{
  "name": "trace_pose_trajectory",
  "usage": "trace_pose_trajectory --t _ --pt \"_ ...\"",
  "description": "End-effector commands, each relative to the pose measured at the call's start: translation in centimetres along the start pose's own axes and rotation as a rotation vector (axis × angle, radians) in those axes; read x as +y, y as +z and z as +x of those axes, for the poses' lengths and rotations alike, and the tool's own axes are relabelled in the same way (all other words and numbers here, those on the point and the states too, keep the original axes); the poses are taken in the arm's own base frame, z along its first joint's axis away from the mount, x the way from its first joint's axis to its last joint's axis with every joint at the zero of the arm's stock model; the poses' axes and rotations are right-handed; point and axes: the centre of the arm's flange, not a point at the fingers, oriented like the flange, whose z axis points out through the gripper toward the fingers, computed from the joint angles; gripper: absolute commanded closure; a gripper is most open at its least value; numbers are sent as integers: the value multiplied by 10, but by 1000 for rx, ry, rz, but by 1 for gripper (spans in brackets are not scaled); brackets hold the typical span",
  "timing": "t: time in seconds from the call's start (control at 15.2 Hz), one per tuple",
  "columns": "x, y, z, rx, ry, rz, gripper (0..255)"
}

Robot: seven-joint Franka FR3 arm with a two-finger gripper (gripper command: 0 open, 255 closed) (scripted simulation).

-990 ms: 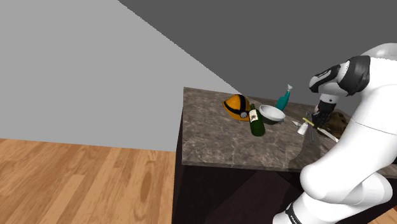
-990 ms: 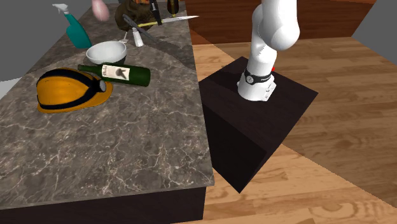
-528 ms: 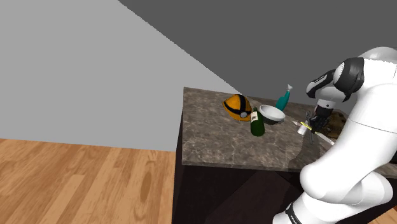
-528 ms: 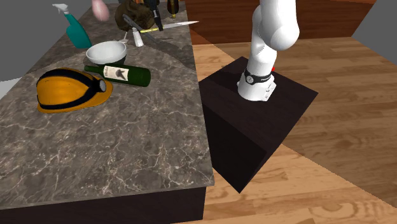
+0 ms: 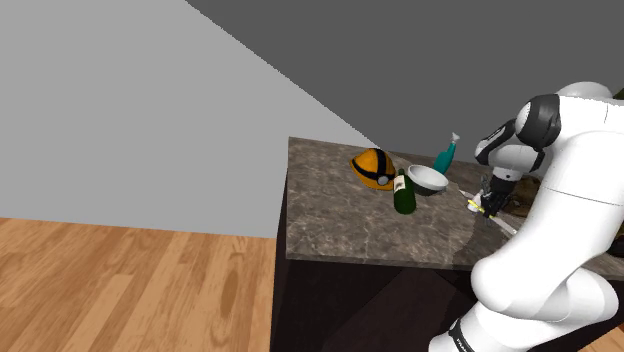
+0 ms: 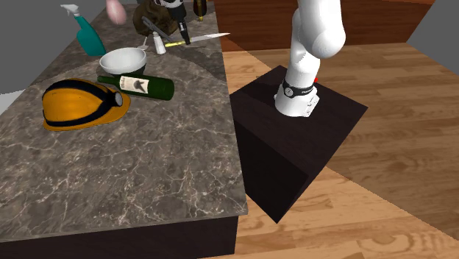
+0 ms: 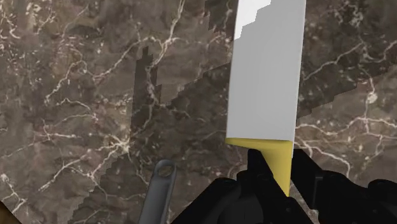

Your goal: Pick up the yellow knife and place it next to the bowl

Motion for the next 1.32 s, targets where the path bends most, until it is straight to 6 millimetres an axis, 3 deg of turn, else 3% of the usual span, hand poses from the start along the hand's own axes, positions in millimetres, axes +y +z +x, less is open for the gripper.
trace_pose_trajectory --t 0.0,0.79,1.25 --pt "0 10 2 1 0 0 255" --pt "-5 74 13 1 0 0 255" --pt "-5 74 13 1 0 0 255"
